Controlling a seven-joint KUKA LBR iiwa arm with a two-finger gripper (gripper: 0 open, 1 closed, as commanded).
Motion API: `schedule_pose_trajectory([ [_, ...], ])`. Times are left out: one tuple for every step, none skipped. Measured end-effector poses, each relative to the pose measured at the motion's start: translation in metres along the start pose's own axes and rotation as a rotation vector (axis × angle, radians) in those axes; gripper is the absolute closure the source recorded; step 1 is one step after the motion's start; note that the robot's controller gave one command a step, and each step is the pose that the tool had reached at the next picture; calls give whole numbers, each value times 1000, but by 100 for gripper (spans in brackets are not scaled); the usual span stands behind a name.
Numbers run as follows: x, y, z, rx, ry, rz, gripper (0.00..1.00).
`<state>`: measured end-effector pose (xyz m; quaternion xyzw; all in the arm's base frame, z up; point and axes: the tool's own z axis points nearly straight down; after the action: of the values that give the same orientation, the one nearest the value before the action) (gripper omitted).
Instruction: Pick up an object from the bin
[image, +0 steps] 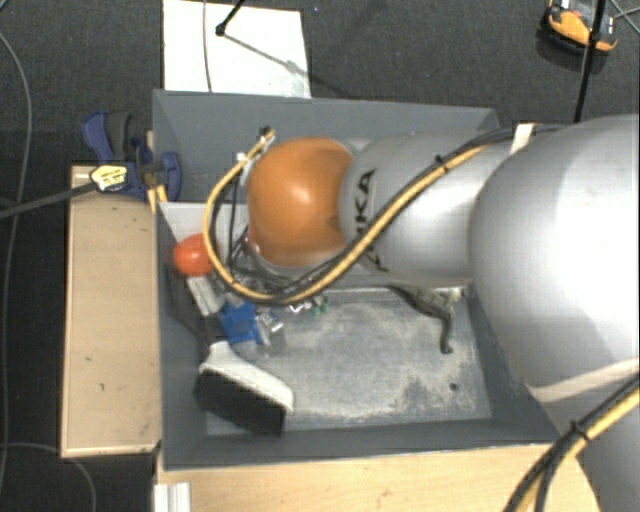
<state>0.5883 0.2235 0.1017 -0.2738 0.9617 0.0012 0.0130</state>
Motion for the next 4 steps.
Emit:
schedule_pose_trajectory([
  [-1, 6, 14, 4, -19, -147, 0],
  [-1, 13, 7, 10, -21, -745, 100],
  [-1, 13, 7, 8, -20, -741, 100],
  [-2, 18, -4, 10, -8, -945, 100],
])
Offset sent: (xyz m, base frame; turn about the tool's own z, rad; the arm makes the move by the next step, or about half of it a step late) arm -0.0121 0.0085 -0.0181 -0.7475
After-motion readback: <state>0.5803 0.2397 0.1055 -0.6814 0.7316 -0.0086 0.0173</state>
